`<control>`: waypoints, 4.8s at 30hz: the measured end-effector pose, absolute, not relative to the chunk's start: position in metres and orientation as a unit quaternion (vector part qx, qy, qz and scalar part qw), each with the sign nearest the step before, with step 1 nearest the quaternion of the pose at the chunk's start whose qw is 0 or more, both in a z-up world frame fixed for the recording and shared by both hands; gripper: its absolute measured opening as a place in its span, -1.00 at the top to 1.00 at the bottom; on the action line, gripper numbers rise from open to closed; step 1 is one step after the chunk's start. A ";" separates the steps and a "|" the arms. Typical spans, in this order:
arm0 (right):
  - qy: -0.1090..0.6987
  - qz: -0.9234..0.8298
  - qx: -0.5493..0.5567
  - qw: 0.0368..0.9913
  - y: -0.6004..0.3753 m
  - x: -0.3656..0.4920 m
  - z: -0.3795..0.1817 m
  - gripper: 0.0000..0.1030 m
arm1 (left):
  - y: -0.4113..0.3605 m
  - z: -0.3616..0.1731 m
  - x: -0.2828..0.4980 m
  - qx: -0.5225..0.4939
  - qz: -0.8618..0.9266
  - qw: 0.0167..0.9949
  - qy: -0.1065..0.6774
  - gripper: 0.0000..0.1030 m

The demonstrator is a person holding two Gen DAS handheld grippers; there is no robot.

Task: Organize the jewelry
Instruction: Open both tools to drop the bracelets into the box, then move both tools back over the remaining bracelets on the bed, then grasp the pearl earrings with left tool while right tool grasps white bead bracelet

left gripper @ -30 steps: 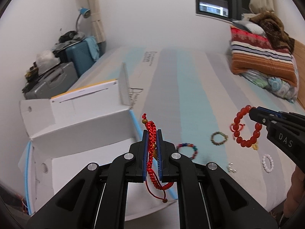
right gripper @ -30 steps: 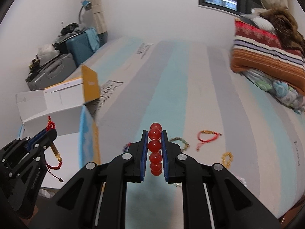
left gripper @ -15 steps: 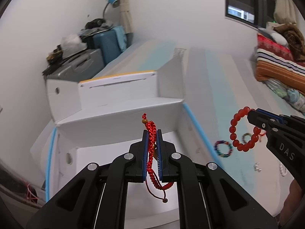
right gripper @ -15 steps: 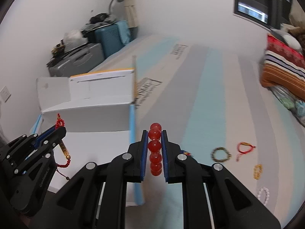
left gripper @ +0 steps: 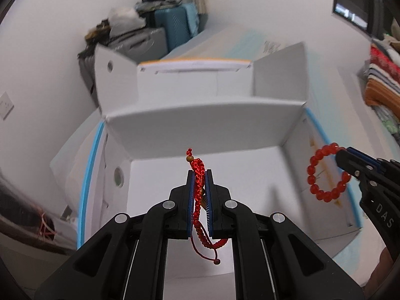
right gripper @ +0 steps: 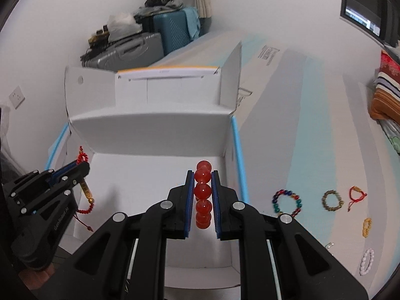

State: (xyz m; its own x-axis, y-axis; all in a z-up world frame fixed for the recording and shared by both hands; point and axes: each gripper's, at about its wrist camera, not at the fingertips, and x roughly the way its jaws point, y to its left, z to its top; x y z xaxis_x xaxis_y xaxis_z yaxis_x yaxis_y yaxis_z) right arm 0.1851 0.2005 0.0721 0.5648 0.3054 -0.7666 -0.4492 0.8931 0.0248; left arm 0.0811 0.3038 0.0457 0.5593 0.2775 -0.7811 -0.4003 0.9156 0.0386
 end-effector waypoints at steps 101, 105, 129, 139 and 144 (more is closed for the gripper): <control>0.428 -0.067 0.019 0.901 -0.231 0.171 -0.023 -0.85 | -0.043 -0.054 0.168 0.007 -0.054 0.903 0.426 -0.89; 0.441 -0.073 0.023 0.894 -0.241 0.173 -0.042 -0.85 | -0.049 -0.068 0.176 0.016 -0.054 0.901 0.431 -0.88; 0.477 -0.056 0.047 0.876 -0.256 0.180 -0.091 -0.18 | -0.058 -0.103 0.188 0.030 -0.056 0.889 0.454 0.12; 0.491 -0.061 0.040 0.868 -0.254 0.180 -0.096 0.72 | -0.057 -0.101 0.186 0.027 -0.057 0.884 0.463 0.58; 0.491 -0.066 0.029 0.868 -0.249 0.179 -0.095 0.79 | -0.058 -0.098 0.183 0.033 -0.066 0.883 0.464 0.59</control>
